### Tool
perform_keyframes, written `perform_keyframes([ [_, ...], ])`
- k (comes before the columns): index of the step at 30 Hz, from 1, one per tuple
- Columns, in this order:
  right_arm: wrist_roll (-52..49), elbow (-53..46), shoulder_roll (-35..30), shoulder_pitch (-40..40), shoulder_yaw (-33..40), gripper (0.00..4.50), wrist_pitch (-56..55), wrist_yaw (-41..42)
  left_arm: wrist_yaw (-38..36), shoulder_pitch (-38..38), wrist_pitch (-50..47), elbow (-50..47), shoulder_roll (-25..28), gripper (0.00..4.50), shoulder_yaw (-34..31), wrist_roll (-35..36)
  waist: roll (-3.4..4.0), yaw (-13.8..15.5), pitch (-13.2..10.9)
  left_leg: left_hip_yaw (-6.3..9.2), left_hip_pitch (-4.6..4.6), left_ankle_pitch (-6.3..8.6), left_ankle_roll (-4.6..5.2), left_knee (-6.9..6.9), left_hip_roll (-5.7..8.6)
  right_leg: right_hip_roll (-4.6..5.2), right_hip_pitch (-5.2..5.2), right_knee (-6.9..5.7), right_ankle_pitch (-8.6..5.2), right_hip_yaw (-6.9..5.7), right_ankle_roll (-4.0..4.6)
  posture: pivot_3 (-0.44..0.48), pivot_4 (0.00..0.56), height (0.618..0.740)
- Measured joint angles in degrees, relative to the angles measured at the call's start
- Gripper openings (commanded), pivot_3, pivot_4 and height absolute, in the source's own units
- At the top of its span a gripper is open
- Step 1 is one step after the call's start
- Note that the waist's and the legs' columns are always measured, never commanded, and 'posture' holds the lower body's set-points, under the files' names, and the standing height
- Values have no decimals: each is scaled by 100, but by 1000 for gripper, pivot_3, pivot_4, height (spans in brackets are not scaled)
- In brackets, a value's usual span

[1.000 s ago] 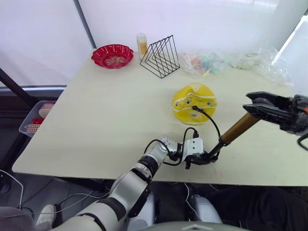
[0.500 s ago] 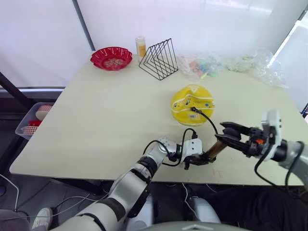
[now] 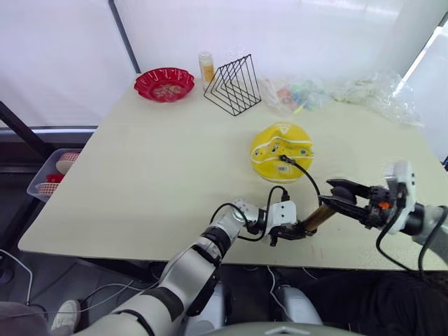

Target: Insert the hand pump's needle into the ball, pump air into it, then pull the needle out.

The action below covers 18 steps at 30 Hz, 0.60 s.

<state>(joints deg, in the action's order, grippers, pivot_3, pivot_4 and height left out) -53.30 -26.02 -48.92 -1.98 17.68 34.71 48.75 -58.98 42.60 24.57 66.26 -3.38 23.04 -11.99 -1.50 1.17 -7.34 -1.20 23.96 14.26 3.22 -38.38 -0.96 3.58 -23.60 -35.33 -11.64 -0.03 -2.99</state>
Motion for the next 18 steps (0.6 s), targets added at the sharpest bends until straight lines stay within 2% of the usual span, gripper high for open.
perform_keyframes([
  [8, -1826, 1, -898, 726, 1216, 2063, 1297, -512, -2, 34, 1, -2, -17, 1033, -3, 26, 18, 16, -26, 0, 12, -1, 1, -1, 3, 2, -5, 1, 0, -3, -1, 0, 150, 737],
  [14, -2384, 62, -1237, 1022, 1668, 2063, 1656, -684, -3, 31, 2, -2, -23, 1033, -3, 27, 17, 16, -30, 0, 21, -1, 2, -2, 3, 3, -7, 6, 0, -7, -2, 0, 150, 737],
  [18, -2589, 90, -1312, 1100, 1700, 2063, 1808, -875, -5, 33, 2, -1, -25, 1033, -3, 29, 17, 18, -31, 1, 24, -1, 2, -2, 3, 4, -8, 6, 0, -8, -2, 0, 150, 737],
])
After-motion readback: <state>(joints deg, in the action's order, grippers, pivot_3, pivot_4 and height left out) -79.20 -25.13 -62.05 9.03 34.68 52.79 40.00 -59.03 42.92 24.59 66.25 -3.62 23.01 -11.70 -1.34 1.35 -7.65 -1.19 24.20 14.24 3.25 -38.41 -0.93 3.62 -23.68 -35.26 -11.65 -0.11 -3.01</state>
